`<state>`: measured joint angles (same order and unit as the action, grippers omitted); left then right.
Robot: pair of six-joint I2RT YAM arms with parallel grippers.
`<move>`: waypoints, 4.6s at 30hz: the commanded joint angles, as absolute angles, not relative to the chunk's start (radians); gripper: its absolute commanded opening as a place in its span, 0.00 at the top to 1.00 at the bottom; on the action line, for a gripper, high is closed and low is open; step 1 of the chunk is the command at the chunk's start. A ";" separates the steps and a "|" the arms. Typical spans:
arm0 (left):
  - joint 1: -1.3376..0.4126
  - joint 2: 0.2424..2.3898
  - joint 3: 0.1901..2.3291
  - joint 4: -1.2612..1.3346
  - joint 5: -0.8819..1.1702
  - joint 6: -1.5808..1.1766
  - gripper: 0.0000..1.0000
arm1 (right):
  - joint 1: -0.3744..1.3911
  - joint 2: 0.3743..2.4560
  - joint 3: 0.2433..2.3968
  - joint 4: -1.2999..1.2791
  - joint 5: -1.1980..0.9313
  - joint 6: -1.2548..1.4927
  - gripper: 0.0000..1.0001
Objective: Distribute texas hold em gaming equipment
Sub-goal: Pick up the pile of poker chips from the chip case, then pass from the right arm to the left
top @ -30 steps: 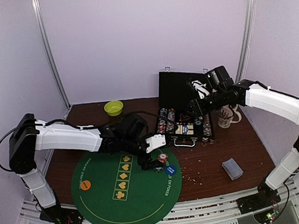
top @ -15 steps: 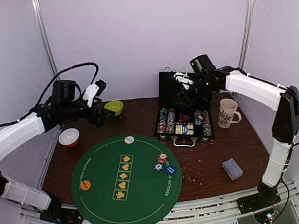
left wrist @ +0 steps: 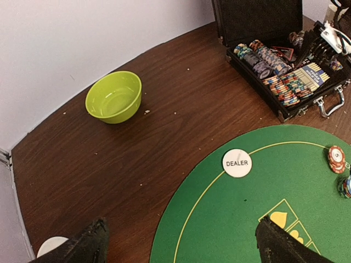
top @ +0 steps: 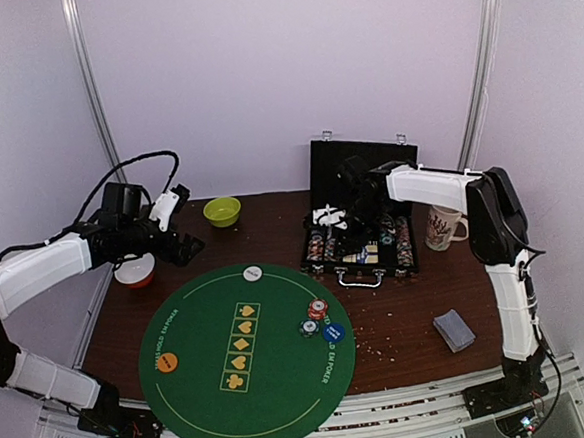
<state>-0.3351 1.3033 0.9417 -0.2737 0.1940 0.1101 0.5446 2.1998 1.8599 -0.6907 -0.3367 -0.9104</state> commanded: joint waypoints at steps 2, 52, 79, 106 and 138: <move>-0.315 1.309 0.941 -0.215 0.201 0.116 0.03 | 0.564 2.218 1.877 -0.698 -0.334 -0.976 0.33; -0.289 1.321 0.925 -0.213 0.231 0.130 0.03 | 0.592 2.313 1.879 -0.810 -0.233 -0.978 0.50; -0.289 1.325 0.922 -0.212 0.247 0.131 0.03 | 0.580 2.368 1.901 -0.802 -0.180 -0.947 0.51; -0.289 1.233 0.843 -0.094 0.400 0.176 0.05 | 0.569 2.085 1.883 -0.602 -0.268 -0.414 1.00; -0.846 1.512 1.137 -0.121 0.239 0.586 0.04 | 0.777 1.761 1.356 0.056 -0.652 0.643 1.00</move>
<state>-0.8444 1.5028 1.0924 -0.0933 0.2199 0.5533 0.7807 1.8355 1.3640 -0.0769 -0.6193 0.5819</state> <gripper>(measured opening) 0.975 0.468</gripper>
